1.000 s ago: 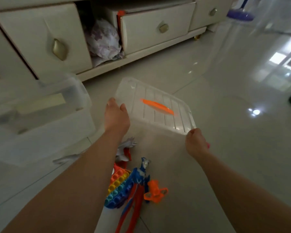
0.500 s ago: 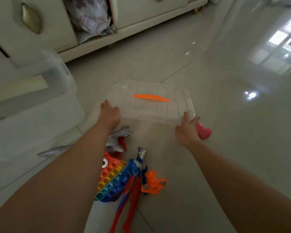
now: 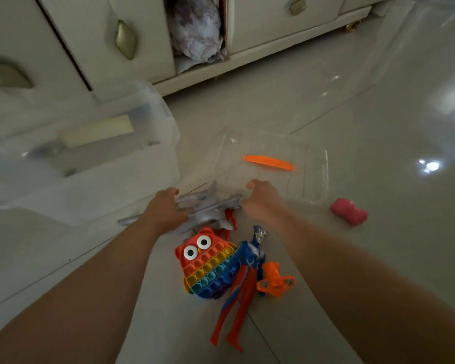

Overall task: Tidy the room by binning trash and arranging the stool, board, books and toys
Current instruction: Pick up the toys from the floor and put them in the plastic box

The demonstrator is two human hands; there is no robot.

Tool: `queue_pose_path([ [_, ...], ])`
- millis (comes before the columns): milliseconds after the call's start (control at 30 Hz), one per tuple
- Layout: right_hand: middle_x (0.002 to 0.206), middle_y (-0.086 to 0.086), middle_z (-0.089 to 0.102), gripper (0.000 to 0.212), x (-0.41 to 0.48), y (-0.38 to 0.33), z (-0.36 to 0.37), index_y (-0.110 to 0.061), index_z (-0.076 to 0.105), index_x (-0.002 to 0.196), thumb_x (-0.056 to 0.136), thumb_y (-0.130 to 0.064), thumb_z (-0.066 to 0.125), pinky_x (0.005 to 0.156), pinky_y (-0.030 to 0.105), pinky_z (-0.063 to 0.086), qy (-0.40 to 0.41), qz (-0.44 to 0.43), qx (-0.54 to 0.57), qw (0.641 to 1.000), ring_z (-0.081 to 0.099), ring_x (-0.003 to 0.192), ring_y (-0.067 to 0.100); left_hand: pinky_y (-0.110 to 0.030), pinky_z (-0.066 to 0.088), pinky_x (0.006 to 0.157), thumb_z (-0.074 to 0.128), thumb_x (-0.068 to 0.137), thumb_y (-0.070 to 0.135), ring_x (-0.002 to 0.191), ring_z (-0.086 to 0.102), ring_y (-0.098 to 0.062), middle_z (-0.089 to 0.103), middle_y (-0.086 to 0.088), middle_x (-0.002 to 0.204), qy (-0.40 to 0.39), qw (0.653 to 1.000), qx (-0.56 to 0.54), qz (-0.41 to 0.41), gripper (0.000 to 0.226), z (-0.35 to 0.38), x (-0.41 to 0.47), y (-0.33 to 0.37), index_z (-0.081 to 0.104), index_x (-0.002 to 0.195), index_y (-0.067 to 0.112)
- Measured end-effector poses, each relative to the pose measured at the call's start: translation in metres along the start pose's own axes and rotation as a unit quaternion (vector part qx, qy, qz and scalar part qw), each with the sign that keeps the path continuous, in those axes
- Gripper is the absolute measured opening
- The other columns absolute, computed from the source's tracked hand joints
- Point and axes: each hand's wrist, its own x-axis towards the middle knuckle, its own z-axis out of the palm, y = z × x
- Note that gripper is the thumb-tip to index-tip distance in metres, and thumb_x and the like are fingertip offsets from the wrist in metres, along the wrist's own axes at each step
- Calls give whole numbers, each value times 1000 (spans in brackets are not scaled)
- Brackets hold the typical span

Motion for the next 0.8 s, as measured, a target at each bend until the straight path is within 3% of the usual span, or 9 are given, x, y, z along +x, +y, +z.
queue_pose_path([
  [100,107,11,60,28,-4,-6,15,-9,56,113,86,-16,58,67,31,49,-21,19,23,999,62,96,28,-41,41,105,71,80,20,134,40,-31,36,-13,150,-45,997,60,-27,82,-3,-1,-20,27,149,14],
  [167,88,9,61,17,-4,-1,30,-10,56,94,80,-19,58,57,31,45,-39,19,56,998,61,80,26,-46,35,109,73,79,31,134,40,-31,40,-10,149,-64,990,119,-31,83,-2,-3,-29,29,148,20],
  [233,84,6,60,25,-3,3,39,-12,52,95,76,-26,60,58,34,48,-35,31,82,996,62,79,28,-47,29,111,67,83,44,133,40,-29,44,-6,145,-59,980,190,-23,74,-1,-6,-33,33,146,26],
  [333,82,1,49,37,-12,-1,38,-12,35,103,86,-26,64,55,27,39,-8,84,125,988,52,73,16,-46,33,105,63,82,53,127,43,-29,46,-8,136,-49,970,239,-13,69,2,-10,-38,40,140,25],
  [467,85,4,51,23,-15,-2,49,-12,43,89,87,-18,65,70,32,44,-38,67,72,994,54,85,20,-42,44,94,60,84,50,112,53,-28,48,-10,127,-43,985,166,-16,56,1,-11,-45,47,127,17],
  [567,89,5,59,18,-12,-5,66,-9,54,96,88,-24,61,72,35,49,-40,65,15,997,62,88,25,-41,44,90,54,89,45,100,57,-26,58,-6,114,-13,989,143,-18,39,-6,-19,-48,47,117,18],
  [700,101,7,64,20,-10,-7,76,-11,57,105,93,-27,54,87,42,52,-44,66,-35,996,63,94,28,-44,43,94,51,94,37,103,58,-32,61,-11,112,20,997,46,-66,34,-14,-28,-53,41,116,14],
  [800,99,5,64,21,-14,-7,76,-10,58,107,94,-24,49,91,41,49,-42,64,-107,991,63,96,25,-47,44,95,49,96,31,105,58,-33,60,-14,116,27,997,-7,-73,33,-24,-36,-51,40,119,10],
])
